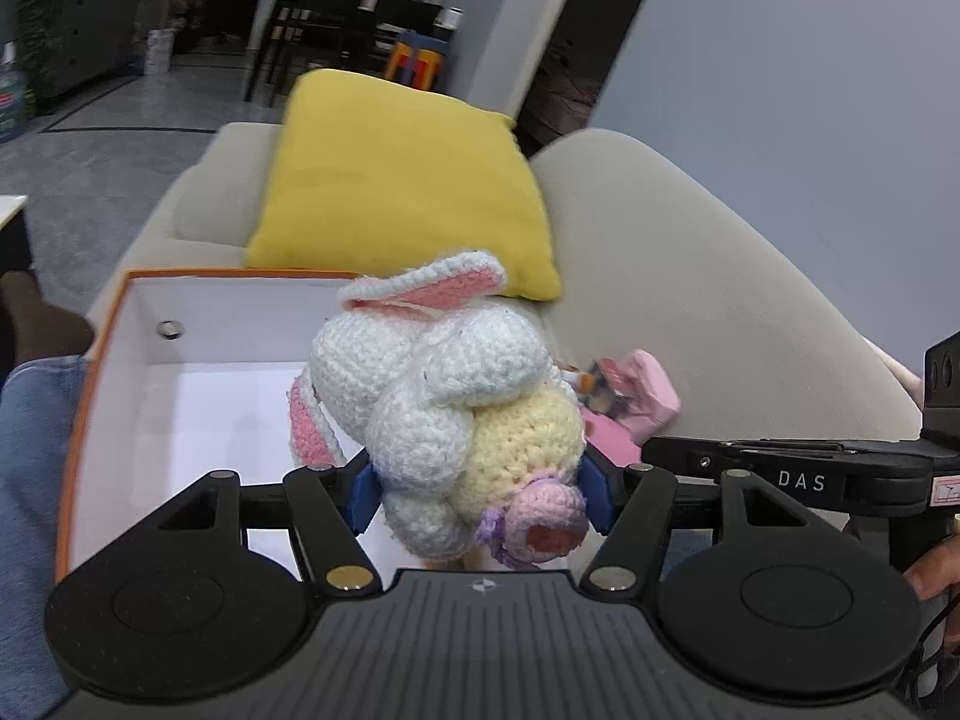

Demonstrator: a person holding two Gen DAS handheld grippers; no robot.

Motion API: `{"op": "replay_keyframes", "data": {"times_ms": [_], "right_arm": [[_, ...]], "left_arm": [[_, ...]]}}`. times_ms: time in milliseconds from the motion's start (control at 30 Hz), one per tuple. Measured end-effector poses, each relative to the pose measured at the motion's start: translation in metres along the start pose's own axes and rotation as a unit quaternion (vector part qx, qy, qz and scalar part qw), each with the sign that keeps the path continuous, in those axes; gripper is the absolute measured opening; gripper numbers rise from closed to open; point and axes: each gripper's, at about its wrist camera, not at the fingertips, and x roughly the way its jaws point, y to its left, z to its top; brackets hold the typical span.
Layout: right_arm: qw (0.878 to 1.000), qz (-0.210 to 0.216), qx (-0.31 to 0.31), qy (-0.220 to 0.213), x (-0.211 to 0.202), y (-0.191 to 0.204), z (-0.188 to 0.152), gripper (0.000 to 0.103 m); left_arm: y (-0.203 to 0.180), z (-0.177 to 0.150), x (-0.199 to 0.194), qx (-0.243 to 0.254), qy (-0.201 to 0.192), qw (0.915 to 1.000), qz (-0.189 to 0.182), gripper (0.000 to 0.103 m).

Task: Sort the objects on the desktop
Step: 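Grasp the crocheted bunny with the left gripper while the right grasps the white dog plush, then carry the crocheted bunny with the left gripper into the white box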

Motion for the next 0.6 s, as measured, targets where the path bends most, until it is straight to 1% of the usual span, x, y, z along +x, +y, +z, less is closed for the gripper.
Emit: {"op": "replay_keyframes", "data": {"times_ms": [167, 233, 333, 367, 400, 467, 533, 600], "right_arm": [[1.0, -0.006, 0.015, 0.027, 0.016, 0.001, 0.001, 0.004], [0.999, -0.01, 0.014, 0.045, 0.023, 0.0, -0.001, 0.009], [0.996, -0.005, 0.004, 0.086, 0.034, 0.01, -0.012, 0.019], [0.995, -0.006, 0.006, 0.099, 0.04, 0.011, -0.015, 0.028], [0.994, -0.007, 0.013, 0.111, 0.046, 0.013, -0.019, 0.034], [0.99, -0.008, 0.033, 0.136, 0.063, 0.012, -0.027, 0.035], [0.986, -0.006, 0.064, 0.156, 0.079, 0.007, -0.032, 0.042], [0.983, -0.003, 0.081, 0.167, 0.092, 0.005, -0.035, 0.045]], "left_arm": [[0.024, -0.006, -0.017, -0.023, -0.004, 0.9996, 0.014, 0.074], [0.034, -0.008, -0.019, -0.029, 0.0, 0.9994, 0.021, 0.074], [0.046, -0.013, -0.017, -0.035, 0.011, 0.999, 0.024, 0.074], [0.048, -0.015, -0.017, -0.035, 0.014, 0.999, 0.024, 0.074], [0.051, -0.018, -0.016, -0.035, 0.018, 0.999, 0.023, 0.074], [0.056, -0.023, -0.015, -0.033, 0.024, 0.999, 0.021, 0.074], [0.066, -0.024, -0.009, -0.03, 0.033, 0.9988, 0.018, 0.074], [0.076, -0.026, -0.003, -0.026, 0.044, 0.9986, 0.009, 0.074]]}}
